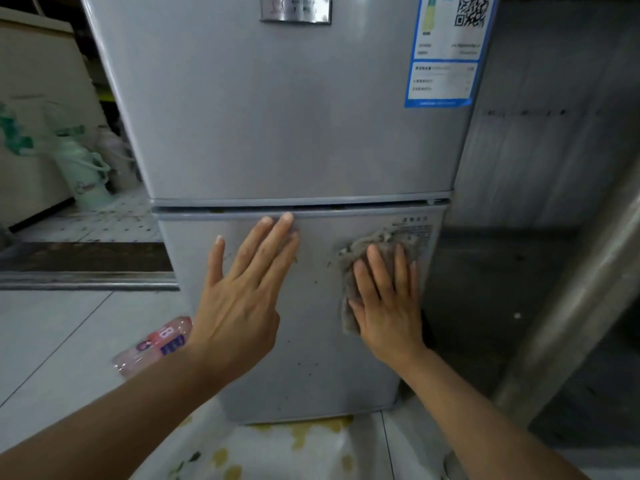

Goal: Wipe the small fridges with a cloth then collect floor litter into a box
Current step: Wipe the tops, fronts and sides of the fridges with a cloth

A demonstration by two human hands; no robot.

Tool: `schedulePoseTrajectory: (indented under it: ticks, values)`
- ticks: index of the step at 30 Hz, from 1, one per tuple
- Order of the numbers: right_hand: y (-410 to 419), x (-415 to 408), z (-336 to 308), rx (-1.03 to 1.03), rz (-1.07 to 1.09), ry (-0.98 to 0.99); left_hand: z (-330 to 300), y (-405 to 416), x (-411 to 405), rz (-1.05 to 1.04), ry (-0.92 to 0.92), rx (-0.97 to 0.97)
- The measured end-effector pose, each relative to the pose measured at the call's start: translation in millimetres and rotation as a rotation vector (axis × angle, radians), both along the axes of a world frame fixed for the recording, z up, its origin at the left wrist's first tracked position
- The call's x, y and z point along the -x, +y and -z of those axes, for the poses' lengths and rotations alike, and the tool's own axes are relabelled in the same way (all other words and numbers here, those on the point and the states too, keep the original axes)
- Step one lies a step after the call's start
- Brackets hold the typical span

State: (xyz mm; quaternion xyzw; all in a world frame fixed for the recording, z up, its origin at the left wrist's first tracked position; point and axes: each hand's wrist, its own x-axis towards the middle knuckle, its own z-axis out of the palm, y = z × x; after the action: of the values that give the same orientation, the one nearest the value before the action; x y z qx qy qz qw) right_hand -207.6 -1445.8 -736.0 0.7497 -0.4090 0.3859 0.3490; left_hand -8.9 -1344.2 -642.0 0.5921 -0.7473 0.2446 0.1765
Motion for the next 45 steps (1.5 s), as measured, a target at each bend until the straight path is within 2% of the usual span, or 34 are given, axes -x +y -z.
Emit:
schedulePoseTrajectory:
  ticks: [3,7,11,13,15,18,20,22,24,25,26,29,32,34,37,40,41,45]
  values:
    - [-1.0,0.3,-17.8,0.014,-0.043,0.058,3.0,6.0,-9.0,-0.031,-0.002,-0.009]
    - [-3.6,-27.9,-71.5,0.085,-0.09,-0.017,2.1,10.5,-27.8,-0.049,0.033,-0.003]
    - [-3.6,-54.5,-67.4,0.147,-0.057,-0.052,3.4,12.5,-43.0,-0.045,0.068,-0.007]
    - [-0.6,-53.1,-44.7,0.165,-0.061,0.118,5.8,17.1,-48.7,-0.06,0.099,-0.032]
    - [4.3,-45.0,-26.0,0.195,-0.069,0.371,9.3,23.7,-53.6,-0.074,0.143,-0.049]
    - [4.6,-34.0,-36.0,0.262,-0.085,0.603,11.3,29.3,-60.9,-0.079,0.206,-0.036]
    - [-0.3,-43.0,-63.5,0.295,-0.119,0.561,9.6,29.1,-64.7,-0.067,0.251,-0.012]
    - [-4.0,-67.0,-91.7,0.293,-0.122,0.379,8.4,27.4,-67.0,-0.066,0.294,0.009]
    - [-2.0,-91.2,-97.9,0.263,-0.11,0.23,9.9,26.8,-70.7,-0.073,0.342,0.017]
    - [0.0,-99.0,-90.2,0.26,-0.101,0.221,11.4,26.8,-73.1,-0.066,0.36,0.017]
    - [2.2,-102.8,-76.9,0.259,-0.101,0.276,13.4,27.1,-75.5,-0.055,0.374,0.01]
    - [12.6,-97.9,-30.4,0.251,-0.166,0.621,20.9,30.6,-81.9,-0.02,0.424,-0.022]
    - [16.4,-93.9,-30.2,0.217,-0.176,0.77,27.5,32.0,-88.6,0.057,0.544,-0.024]
    - [12.8,-101.6,-54.3,0.258,-0.184,0.7,30.4,30.5,-92.4,0.141,0.633,-0.012]
    - [9.5,-128.8,-94.0,0.271,-0.173,0.462,36.2,26.1,-99.1,0.155,0.809,-0.01]
    - [15.2,-147.0,-86.4,0.238,-0.137,0.389,48.0,21.5,-102.2,0.125,0.938,-0.084]
    - [17.8,-147.9,-76.0,0.235,-0.138,0.44,53.5,20.2,-103.0,0.121,0.966,-0.099]
    - [28.0,-143.7,-52.2,0.214,-0.162,0.854,73.7,20.1,-106.4,0.098,1.111,-0.193]
